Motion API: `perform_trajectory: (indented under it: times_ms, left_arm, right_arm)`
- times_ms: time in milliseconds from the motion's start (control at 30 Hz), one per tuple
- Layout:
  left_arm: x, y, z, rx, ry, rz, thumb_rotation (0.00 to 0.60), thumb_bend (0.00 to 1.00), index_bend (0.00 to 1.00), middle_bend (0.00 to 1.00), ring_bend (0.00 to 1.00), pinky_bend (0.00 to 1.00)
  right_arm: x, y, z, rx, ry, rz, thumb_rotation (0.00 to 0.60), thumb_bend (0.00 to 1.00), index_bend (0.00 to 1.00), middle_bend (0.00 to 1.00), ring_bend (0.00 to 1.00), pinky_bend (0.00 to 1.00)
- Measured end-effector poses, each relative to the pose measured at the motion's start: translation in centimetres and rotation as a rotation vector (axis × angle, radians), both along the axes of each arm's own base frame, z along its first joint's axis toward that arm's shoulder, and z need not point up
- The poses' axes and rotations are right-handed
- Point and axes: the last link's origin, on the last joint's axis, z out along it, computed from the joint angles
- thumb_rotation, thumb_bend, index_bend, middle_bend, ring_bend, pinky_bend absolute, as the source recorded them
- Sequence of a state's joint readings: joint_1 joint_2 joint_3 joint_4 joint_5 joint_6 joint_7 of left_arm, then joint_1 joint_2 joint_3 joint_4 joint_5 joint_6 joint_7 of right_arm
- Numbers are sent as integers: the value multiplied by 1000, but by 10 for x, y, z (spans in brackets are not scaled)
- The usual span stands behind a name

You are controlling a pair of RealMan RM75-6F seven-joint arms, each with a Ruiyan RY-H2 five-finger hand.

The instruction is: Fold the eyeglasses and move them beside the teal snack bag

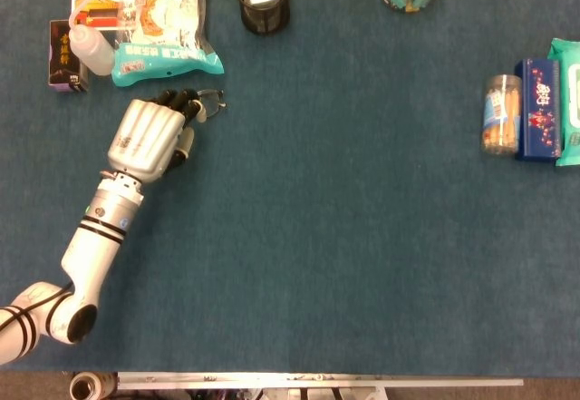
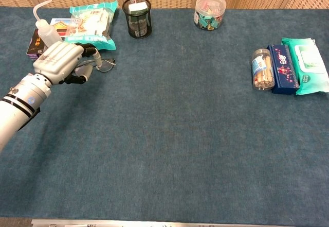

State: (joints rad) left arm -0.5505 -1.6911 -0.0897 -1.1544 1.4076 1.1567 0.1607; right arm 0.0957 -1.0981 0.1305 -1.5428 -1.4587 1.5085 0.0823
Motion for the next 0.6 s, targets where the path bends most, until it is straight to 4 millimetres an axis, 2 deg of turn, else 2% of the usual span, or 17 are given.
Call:
perform_trajectory:
  times_ms: [600]
  left_arm:
    - [-7,7,-10,-32,20,54,600,586,372,289,311,538]
  right_arm:
    - [0,0,-2,8,1,-6,600,174,226,338,316,540]
